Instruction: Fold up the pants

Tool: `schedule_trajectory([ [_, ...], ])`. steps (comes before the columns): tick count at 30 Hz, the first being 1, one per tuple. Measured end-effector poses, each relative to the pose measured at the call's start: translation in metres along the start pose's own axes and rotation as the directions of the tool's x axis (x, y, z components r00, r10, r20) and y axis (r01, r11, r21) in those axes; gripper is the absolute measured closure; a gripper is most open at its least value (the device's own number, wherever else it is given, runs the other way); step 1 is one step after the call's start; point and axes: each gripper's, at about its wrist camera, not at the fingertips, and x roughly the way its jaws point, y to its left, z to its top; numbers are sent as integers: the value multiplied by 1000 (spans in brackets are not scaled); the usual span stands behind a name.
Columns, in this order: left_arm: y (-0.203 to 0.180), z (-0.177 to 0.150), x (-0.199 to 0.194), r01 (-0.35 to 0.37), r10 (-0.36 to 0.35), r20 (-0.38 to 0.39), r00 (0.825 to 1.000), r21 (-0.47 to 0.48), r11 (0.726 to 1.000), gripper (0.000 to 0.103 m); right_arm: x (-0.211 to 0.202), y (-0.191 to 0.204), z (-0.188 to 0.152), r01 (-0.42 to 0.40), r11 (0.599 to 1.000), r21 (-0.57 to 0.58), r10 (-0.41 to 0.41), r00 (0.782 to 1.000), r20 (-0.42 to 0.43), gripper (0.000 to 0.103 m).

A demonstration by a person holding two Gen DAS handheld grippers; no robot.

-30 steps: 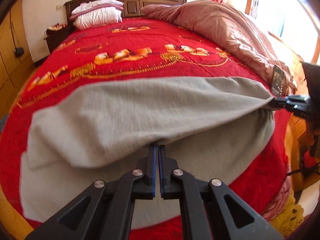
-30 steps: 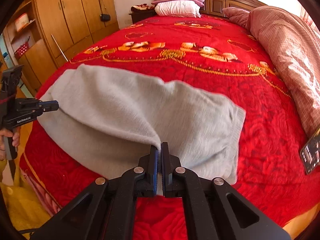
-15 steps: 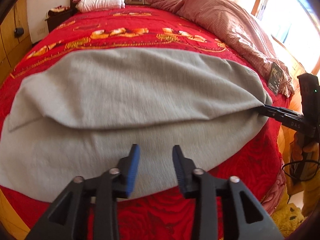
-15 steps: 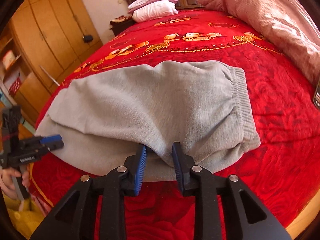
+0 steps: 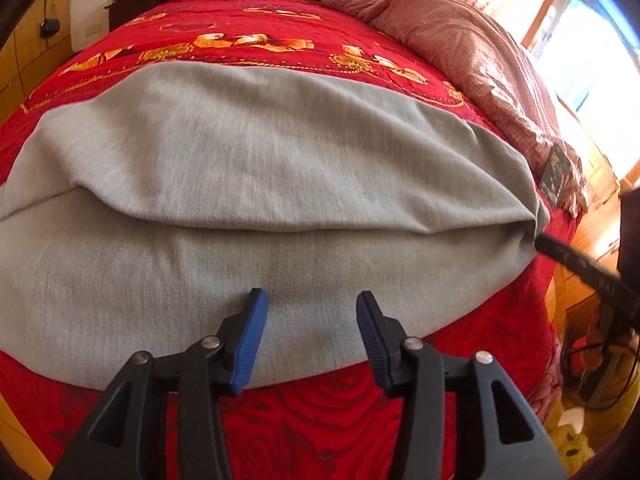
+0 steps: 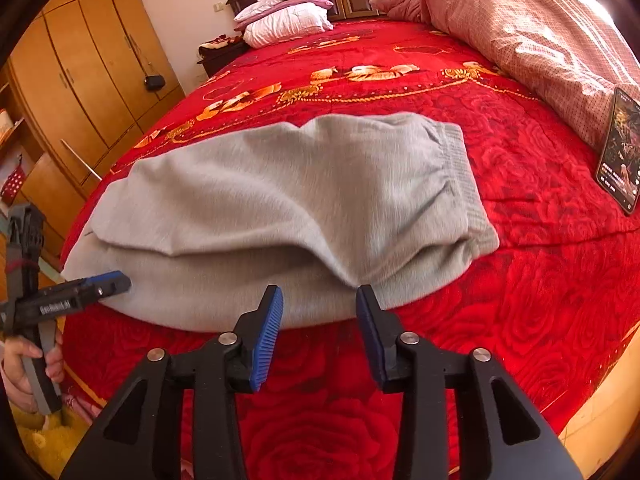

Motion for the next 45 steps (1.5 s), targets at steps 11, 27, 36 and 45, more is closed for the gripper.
schedule_trajectory([
  [11, 19, 28, -5, 35, -28, 33, 999, -222, 974, 52, 6, -6, 0, -31, 999, 18, 31, 999, 19, 63],
  [27, 23, 56, 20, 9, 31, 107, 994, -362, 932, 62, -15, -26, -9, -43, 995, 93, 38, 998, 58, 63],
  [36, 26, 45, -3, -12, 65, 152, 986, -327, 945, 100, -27, -44, -8, -70, 980, 186, 53, 994, 94, 63],
  [45, 0, 10, -28, -78, 108, 148, 983, -197, 977, 100, -17, -82, 2, -168, 908, 385, 129, 984, 125, 62],
])
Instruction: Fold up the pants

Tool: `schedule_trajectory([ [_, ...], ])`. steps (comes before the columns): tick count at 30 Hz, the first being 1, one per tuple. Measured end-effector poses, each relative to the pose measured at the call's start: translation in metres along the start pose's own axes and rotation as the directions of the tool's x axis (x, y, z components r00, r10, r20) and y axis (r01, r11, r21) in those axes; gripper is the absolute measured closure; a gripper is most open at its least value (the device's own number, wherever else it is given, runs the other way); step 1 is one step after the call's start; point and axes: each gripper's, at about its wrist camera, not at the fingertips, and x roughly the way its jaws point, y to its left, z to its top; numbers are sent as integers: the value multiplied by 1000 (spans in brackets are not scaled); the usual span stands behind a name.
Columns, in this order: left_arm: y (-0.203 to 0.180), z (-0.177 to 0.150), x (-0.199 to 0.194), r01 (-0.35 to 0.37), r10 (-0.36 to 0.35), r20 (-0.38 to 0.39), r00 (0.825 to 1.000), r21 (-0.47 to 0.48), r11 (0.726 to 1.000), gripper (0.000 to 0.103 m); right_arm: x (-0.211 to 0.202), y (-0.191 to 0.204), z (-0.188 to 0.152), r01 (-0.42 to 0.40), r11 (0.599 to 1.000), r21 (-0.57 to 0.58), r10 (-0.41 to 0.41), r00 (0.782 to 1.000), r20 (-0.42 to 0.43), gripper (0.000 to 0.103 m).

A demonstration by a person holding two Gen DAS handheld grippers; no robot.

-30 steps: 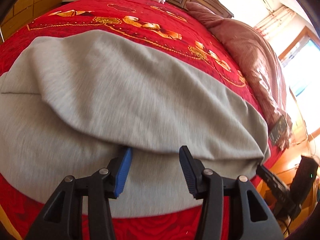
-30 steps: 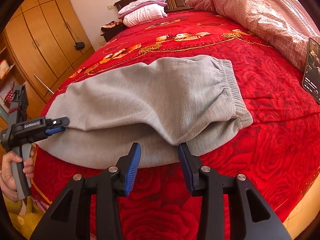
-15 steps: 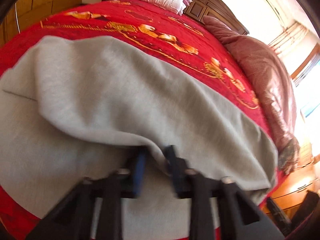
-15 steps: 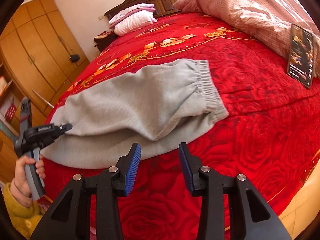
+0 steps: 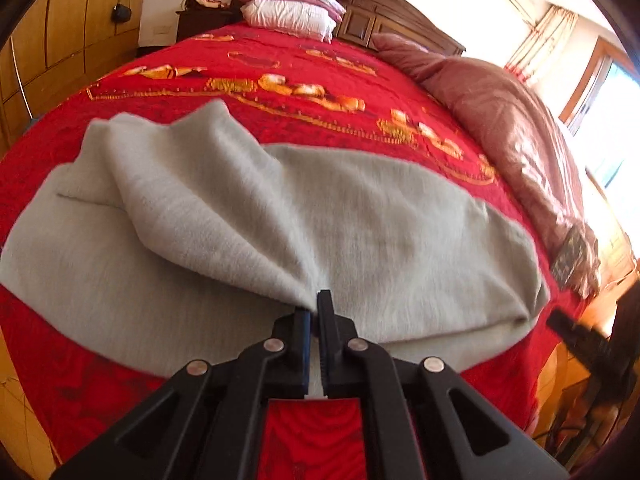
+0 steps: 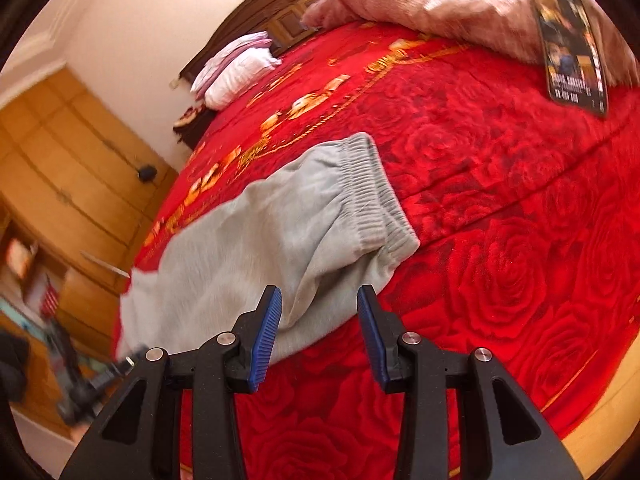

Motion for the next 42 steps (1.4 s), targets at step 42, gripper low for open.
schedule_trajectory([
  [42, 4, -35, -2, -3, 19, -187, 982, 88, 996, 72, -12, -10, 13, 225, 970, -91, -220, 974, 58, 83],
])
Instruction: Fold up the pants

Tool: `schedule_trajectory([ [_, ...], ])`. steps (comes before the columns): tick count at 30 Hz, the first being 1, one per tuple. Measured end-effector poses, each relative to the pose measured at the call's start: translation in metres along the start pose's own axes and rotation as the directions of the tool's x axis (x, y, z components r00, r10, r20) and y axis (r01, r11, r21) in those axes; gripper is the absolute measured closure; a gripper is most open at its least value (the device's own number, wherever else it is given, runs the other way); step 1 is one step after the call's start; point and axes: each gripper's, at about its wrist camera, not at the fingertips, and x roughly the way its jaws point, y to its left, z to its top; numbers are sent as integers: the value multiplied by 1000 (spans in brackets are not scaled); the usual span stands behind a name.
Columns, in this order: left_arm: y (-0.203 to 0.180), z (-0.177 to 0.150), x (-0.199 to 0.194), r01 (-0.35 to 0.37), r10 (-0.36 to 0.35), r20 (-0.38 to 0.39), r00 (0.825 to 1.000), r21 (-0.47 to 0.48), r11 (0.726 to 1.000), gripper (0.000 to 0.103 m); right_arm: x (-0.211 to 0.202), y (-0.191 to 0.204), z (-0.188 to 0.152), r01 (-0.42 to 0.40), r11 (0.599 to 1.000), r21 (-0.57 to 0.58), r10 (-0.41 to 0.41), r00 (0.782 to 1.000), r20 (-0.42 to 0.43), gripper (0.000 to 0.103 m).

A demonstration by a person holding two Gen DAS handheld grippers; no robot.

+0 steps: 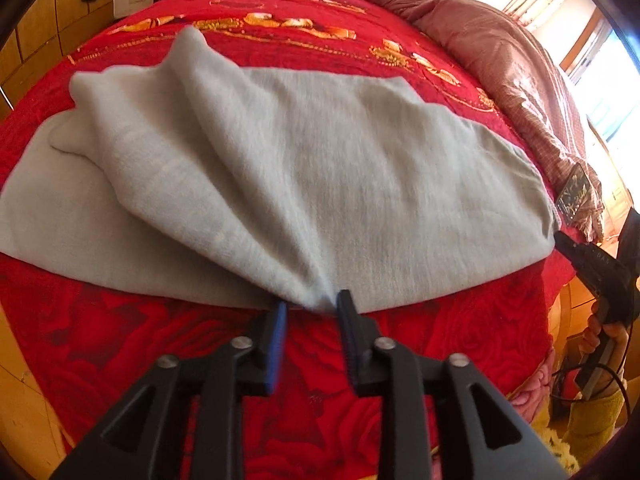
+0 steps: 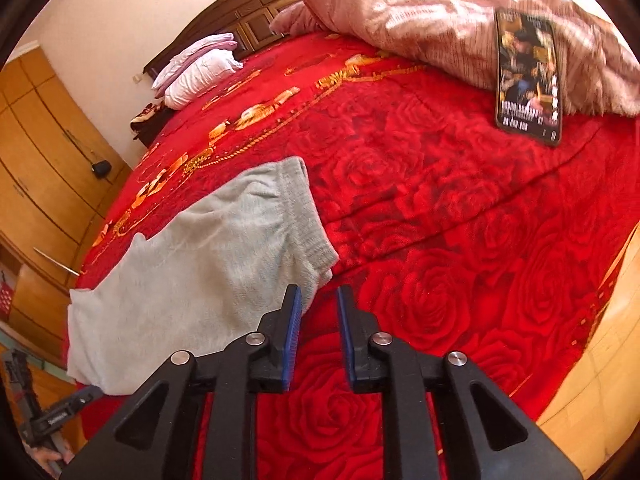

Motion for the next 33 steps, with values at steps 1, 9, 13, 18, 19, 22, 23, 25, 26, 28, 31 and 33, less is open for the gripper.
schedule_trajectory([
  [1, 1, 0, -3, -5, 5, 5, 1000, 4, 1000, 70, -3, 3, 0, 9, 1000, -15, -9, 1000, 9, 82],
  [9, 44, -1, -38, -67, 74, 80, 994, -92, 994, 66, -20, 55, -2, 1, 987, -161, 5, 999, 37, 75],
  [13, 73, 3, -47, -108, 125, 107, 986, -157, 982, 66, -10, 86, -12, -47, 969, -244, 44, 999, -17, 74],
  [18, 104, 11, -53, -118, 157, 152, 976, -239, 964, 65, 13, 115, -28, -74, 948, -309, 47, 995, -91, 74],
  [19, 109, 12, -54, -123, 166, 159, 973, -246, 961, 64, 18, 119, -32, -76, 945, -319, 44, 993, -105, 74],
  [22, 125, 22, -53, -146, 195, 177, 965, -258, 955, 49, 33, 127, -40, -64, 937, -343, 18, 991, -135, 74],
  [23, 131, 27, -52, -157, 207, 179, 962, -261, 953, 46, 37, 128, -43, -52, 935, -352, 3, 990, -140, 74],
  [25, 139, 33, -51, -165, 217, 181, 959, -265, 950, 46, 45, 131, -48, -28, 929, -369, -26, 990, -140, 73],
  [26, 143, 36, -49, -166, 219, 182, 959, -268, 949, 45, 47, 132, -49, -22, 926, -376, -32, 990, -137, 71],
  [28, 152, 43, -44, -157, 213, 179, 961, -282, 946, 45, 48, 133, -51, -27, 923, -384, -28, 990, -135, 66],
  [31, 165, 54, -33, -125, 188, 177, 966, -313, 941, 45, 50, 134, -52, -26, 921, -390, -28, 991, -132, 64],
  [33, 172, 62, -26, -131, 195, 176, 965, -322, 938, 45, 50, 133, -53, -26, 923, -384, -25, 992, -126, 64],
])
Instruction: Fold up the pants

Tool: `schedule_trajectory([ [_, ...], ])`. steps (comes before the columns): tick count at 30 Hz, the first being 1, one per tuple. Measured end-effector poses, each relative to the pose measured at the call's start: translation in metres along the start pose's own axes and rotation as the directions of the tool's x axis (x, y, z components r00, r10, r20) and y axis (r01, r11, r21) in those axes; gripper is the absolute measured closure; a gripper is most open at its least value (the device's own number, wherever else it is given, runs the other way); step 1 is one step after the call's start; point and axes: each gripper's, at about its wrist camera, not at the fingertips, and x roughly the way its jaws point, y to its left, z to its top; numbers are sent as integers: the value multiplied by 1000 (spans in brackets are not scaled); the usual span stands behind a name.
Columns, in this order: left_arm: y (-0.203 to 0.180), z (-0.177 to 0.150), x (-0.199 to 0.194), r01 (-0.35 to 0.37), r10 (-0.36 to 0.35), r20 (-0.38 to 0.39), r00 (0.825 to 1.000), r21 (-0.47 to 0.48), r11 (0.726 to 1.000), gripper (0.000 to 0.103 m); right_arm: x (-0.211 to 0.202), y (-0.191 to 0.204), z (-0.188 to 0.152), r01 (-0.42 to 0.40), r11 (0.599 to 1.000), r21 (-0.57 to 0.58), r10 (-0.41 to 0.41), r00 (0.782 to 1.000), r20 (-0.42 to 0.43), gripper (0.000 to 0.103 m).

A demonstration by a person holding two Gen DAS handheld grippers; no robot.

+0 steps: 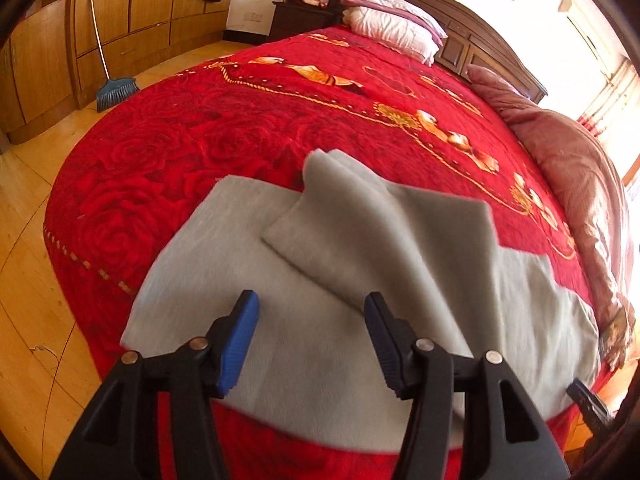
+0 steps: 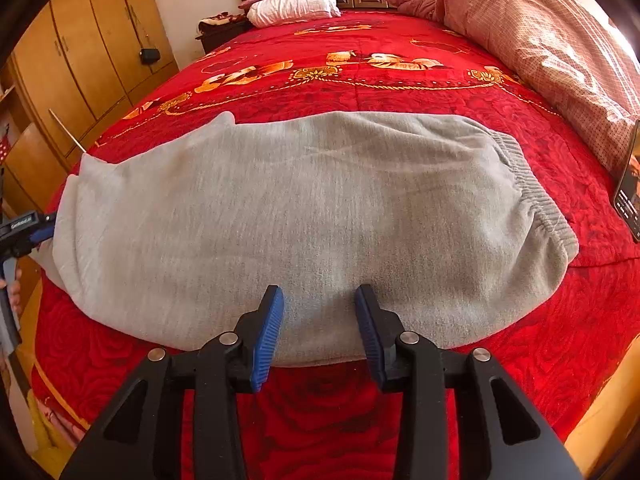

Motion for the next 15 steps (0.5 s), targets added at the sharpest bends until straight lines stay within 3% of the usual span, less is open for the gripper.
schedule_trajectory([
  [11, -2, 18, 27, -17, 16, 38, 999, 13, 1000, 44, 3, 4, -1, 18, 1000, 0, -18, 1000, 20, 61],
  [14, -10, 16, 28, -41, 38, 61, 997, 38, 998, 46, 3, 6, -1, 27, 1000, -7, -27, 999, 20, 61],
  [15, -12, 16, 28, -42, 39, 65, 997, 45, 998, 52, 3, 7, -1, 30, 1000, -8, -29, 999, 20, 61],
])
